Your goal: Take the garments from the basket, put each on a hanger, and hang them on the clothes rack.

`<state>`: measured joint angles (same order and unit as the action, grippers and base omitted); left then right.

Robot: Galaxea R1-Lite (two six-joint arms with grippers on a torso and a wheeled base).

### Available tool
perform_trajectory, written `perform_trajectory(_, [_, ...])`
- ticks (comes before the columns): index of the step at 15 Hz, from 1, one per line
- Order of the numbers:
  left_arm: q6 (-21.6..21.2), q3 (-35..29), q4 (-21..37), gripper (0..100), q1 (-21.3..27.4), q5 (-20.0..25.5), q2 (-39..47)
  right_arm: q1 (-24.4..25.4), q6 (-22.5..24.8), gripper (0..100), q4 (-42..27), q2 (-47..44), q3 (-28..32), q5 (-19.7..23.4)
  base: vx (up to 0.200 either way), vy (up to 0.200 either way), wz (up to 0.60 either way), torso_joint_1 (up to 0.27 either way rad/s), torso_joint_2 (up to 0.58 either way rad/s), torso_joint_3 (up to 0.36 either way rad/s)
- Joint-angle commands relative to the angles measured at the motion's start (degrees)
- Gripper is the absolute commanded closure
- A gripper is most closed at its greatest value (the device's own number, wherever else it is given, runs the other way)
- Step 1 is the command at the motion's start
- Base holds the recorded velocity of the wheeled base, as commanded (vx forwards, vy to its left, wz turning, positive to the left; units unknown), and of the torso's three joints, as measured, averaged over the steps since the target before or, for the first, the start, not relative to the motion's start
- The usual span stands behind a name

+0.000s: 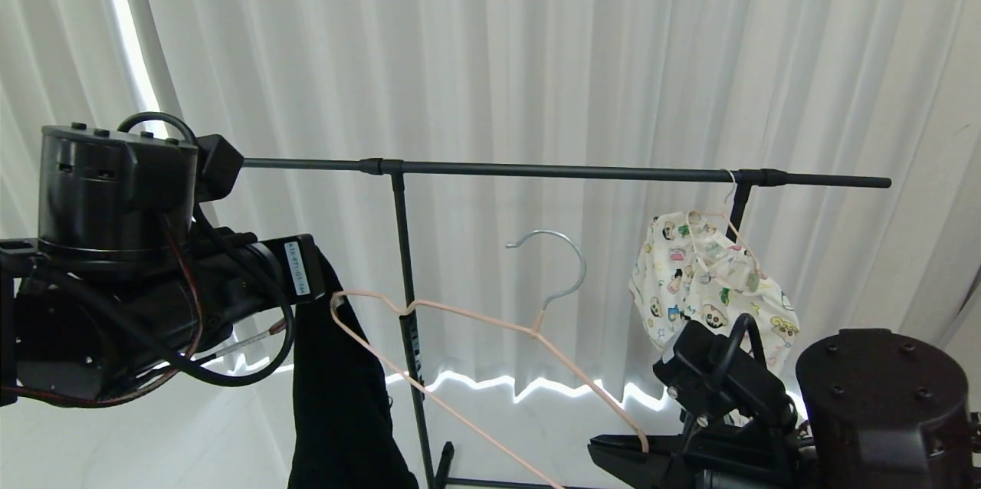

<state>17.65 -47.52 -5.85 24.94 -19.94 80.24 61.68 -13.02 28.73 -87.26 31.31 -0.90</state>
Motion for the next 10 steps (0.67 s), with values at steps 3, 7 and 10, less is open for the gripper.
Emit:
perform_trajectory(3, [-0.34,0.15,0.05,100,0.46,-0.01,0.27,-0.07,0.01,100,0.01,0.25,0.51,0.02,0.000,0.000,0.00,0.000,0.00,0.000])
perform_trajectory(7, [-4.91,0.50,-0.04,100,1.43,-0.01,-0.17,-0.25,0.01,100,0.01,-0.19,1.30,0.90,0.000,0.000,0.00,0.000,0.00,0.000])
perform_trajectory(10, [-4.91,0.50,-0.13,100,2.57,-0.01,-0.61,-2.01,-0.16,100,0.09,-1.60,2.44,0.64,0.000,0.000,0.00,0.000,0.00,0.000])
